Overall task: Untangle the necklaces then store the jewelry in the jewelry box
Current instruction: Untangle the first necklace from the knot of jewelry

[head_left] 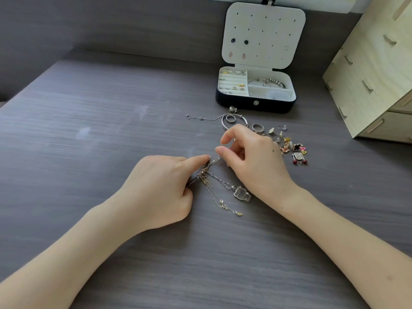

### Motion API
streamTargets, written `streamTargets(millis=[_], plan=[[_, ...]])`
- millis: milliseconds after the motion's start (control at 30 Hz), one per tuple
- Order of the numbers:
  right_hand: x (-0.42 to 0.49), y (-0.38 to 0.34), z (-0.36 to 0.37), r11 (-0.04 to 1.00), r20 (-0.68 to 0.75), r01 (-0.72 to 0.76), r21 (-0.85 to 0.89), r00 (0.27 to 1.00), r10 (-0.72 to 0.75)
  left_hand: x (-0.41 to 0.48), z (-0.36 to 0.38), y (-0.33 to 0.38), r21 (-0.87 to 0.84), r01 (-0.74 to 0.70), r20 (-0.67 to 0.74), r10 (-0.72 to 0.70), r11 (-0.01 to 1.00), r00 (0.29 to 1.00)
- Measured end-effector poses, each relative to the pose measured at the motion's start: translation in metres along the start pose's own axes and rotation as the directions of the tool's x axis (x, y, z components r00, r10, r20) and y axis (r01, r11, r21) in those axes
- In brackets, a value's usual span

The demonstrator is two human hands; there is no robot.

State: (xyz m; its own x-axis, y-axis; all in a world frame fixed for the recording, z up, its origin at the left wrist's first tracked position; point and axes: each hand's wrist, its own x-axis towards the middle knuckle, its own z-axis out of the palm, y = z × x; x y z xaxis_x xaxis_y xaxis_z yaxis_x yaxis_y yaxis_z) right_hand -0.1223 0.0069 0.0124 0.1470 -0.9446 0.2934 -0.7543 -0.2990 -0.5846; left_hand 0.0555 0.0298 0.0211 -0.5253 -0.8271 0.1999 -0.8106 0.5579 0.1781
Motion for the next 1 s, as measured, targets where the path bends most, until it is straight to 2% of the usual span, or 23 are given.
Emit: streamTargets(millis=[200, 333, 467, 600, 700, 767, 833, 900, 1000], plan=[[-0.008, -0.005, -0.009, 0.998, -0.001, 0.059, 0.002, 0.998, -0.059, -0.003, -0.001, -0.006, -0.2, 0.141, -0.003, -0.145, 0.97, 0.989], [-0.021, -0.015, -0.025, 0.982, 0.168, 0.164, -0.096, 0.975, -0.146, -0.004, -0.001, -0.01, -0.269, 0.161, 0.012, -0.164, 0.949, 0.986], [-0.029, -0.024, -0.021, 0.953, 0.299, 0.201, -0.225, 0.946, -0.129, -0.004, -0.001, -0.012, -0.301, 0.165, 0.03, -0.164, 0.939, 0.986], [-0.028, -0.027, -0.024, 0.956, 0.372, 0.211, -0.206, 0.92, -0.123, -0.003, -0.001, -0.014, -0.301, 0.155, 0.008, -0.16, 0.941, 0.987], [-0.02, -0.026, -0.027, 0.972, 0.311, 0.195, -0.128, 0.939, -0.147, -0.002, -0.003, -0.015, -0.318, 0.158, 0.017, -0.161, 0.935, 0.987], [-0.008, -0.025, -0.024, 0.969, 0.253, 0.205, -0.136, 0.953, -0.166, -0.002, -0.004, -0.015, -0.338, 0.168, 0.032, -0.167, 0.926, 0.985], [0.006, -0.025, -0.019, 0.959, 0.261, 0.231, -0.163, 0.948, -0.184, -0.001, -0.006, -0.016, -0.353, 0.184, 0.057, -0.176, 0.917, 0.983], [0.02, -0.028, -0.015, 0.938, 0.336, 0.286, -0.196, 0.918, -0.21, 0.0, -0.006, -0.017, -0.371, 0.202, 0.078, -0.186, 0.907, 0.979], [0.037, -0.034, -0.012, 0.901, 0.52, 0.377, -0.213, 0.825, -0.222, 0.0, -0.008, -0.019, -0.398, 0.225, 0.11, -0.197, 0.889, 0.974]])
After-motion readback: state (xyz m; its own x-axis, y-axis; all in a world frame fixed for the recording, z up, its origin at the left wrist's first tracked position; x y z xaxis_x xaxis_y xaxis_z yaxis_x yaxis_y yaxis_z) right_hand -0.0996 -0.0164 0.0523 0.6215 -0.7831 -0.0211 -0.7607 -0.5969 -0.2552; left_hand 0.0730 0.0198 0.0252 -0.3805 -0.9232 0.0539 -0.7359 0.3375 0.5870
